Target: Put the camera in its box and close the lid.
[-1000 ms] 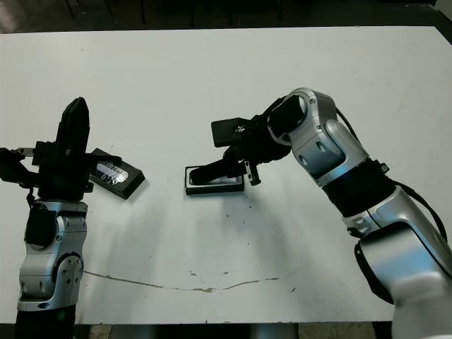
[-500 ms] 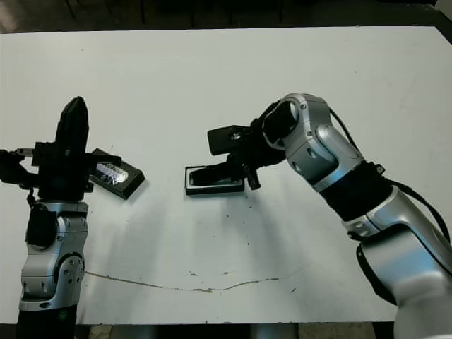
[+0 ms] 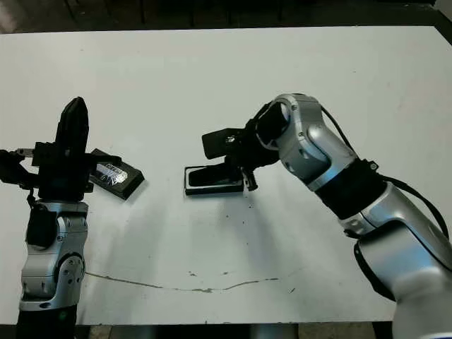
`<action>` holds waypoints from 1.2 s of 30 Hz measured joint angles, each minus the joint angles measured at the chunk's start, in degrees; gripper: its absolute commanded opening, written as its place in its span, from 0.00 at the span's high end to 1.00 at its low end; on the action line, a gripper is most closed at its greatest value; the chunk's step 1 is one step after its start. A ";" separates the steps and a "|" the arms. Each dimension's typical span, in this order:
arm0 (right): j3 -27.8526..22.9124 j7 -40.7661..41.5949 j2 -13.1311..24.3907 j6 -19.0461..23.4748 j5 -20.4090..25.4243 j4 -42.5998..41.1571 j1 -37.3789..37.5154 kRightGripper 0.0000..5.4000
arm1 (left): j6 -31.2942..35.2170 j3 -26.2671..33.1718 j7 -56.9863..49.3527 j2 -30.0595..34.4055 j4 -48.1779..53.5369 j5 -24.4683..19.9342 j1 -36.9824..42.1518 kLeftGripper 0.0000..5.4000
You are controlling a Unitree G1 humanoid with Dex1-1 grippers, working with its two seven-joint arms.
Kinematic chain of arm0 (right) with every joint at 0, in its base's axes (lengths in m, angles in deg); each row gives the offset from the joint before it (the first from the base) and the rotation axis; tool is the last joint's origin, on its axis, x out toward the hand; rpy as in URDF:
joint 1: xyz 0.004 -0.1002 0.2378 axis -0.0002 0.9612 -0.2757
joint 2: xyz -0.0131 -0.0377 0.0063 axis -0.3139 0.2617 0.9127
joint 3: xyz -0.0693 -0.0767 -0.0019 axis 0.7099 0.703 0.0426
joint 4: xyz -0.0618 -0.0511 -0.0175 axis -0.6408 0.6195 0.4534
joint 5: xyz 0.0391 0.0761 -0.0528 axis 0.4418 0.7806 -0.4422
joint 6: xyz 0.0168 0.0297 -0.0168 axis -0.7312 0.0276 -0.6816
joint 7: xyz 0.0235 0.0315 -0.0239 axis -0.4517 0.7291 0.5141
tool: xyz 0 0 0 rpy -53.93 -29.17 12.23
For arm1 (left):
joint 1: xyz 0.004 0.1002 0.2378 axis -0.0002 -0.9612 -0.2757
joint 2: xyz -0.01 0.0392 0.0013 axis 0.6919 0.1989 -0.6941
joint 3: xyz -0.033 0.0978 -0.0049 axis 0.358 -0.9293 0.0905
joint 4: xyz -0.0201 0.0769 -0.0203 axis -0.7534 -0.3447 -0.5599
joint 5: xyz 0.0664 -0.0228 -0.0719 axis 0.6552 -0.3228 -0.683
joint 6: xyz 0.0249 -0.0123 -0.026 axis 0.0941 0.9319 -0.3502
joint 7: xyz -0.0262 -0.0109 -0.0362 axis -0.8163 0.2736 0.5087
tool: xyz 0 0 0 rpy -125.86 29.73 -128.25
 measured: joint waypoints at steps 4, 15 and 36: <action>1.04 0.08 -0.49 0.37 -0.89 0.26 -0.66 0.90 | -0.16 -0.01 0.01 -0.05 -0.12 0.06 -0.01 1.00; 1.51 0.57 -1.08 0.55 -1.23 0.72 -1.25 0.90 | -0.47 0.01 0.07 -0.10 -0.15 -0.01 -0.75 1.00; 2.23 0.61 -0.42 -0.57 -1.61 0.68 -0.92 0.90 | -0.46 0.27 0.08 -0.12 0.14 -0.74 -1.33 1.00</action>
